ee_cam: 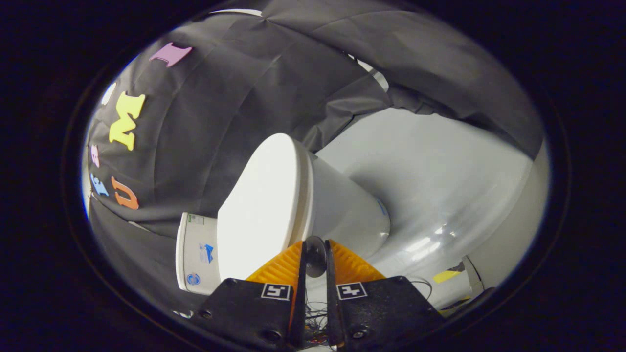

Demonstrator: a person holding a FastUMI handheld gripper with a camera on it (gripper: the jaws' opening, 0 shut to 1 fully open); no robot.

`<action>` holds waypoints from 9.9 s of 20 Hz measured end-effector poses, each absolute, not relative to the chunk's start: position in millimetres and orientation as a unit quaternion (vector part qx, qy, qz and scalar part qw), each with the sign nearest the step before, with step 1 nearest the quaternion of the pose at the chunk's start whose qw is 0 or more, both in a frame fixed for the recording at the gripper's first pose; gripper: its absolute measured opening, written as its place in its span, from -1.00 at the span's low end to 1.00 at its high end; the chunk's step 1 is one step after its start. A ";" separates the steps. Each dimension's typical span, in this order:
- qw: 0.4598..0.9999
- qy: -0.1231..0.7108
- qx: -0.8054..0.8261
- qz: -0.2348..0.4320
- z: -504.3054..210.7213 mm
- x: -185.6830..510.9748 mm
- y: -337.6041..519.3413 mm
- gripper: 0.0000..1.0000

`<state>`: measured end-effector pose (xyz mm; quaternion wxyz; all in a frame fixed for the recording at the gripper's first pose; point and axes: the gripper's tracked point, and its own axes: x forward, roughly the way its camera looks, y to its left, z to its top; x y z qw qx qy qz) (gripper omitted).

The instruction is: Open the toilet lid.

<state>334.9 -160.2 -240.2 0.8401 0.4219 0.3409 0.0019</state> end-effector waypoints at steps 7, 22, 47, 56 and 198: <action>0.842 0.345 0.415 0.003 -229.7 335.1 -153.8 -0.74; 0.856 0.309 0.412 0.046 -162.5 330.5 -141.6 -0.84; 0.884 0.249 0.378 0.122 -42.6 318.0 -79.3 -0.84; 0.891 0.239 0.363 0.131 -12.4 312.7 -52.3 -0.83; 0.951 0.240 0.064 0.182 91.0 242.7 281.8 0.43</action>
